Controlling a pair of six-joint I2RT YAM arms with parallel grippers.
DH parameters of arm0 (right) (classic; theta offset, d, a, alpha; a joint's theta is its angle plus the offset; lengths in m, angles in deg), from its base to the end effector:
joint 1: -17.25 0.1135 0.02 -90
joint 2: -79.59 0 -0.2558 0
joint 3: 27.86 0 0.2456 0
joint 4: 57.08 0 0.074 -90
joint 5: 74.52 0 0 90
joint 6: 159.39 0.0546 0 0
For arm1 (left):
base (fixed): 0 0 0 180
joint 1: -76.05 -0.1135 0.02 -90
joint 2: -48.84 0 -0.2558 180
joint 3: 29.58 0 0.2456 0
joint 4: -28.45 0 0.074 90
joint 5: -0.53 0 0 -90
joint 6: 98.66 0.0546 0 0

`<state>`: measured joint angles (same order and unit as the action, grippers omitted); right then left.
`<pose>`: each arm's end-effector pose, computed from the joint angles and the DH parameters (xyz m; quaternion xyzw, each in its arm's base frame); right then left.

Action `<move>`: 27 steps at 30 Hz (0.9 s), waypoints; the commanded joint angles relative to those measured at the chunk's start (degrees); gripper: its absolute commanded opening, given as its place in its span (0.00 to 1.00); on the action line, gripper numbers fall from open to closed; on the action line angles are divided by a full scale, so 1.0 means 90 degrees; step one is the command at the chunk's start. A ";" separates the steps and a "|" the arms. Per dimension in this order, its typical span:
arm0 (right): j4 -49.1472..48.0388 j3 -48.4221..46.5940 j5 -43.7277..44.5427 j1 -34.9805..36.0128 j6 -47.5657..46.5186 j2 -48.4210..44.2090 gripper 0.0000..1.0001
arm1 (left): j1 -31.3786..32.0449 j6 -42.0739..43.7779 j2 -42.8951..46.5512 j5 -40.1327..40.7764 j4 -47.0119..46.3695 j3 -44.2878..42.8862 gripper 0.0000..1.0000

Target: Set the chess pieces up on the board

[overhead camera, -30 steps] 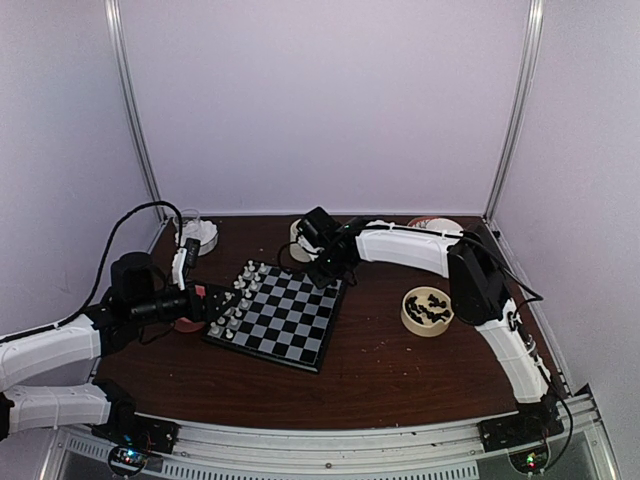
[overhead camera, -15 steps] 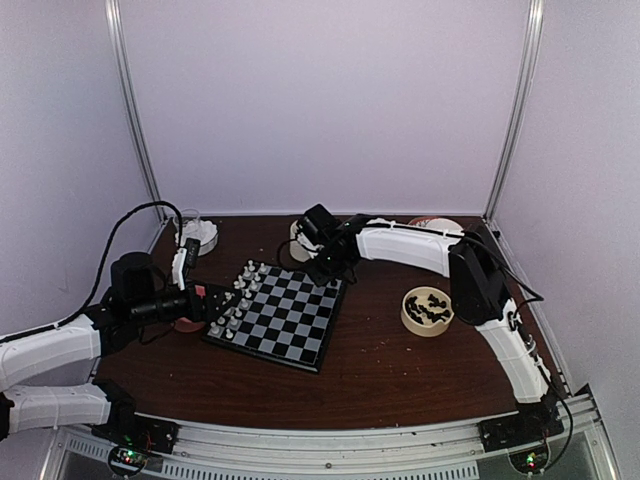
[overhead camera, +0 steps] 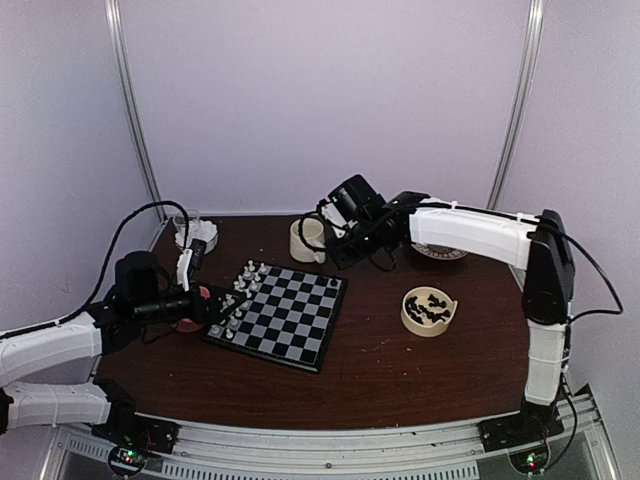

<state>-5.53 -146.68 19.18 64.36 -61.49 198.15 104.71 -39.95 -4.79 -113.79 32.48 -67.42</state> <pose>0.3213 0.3407 0.2390 -0.3063 0.8919 0.1260 0.3079 0.1832 -0.1258 0.2107 0.1027 0.8025 -0.4301 0.4007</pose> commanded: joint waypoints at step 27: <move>-0.0871 0.4586 0.0991 -0.1505 0.1545 -0.2480 0.21 | 0.1872 0.1064 -0.1009 0.1423 0.0368 -0.0953 0.98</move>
<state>-12.35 -106.58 24.73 51.29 -49.38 175.75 121.17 -31.38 -15.19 -103.01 36.90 -74.64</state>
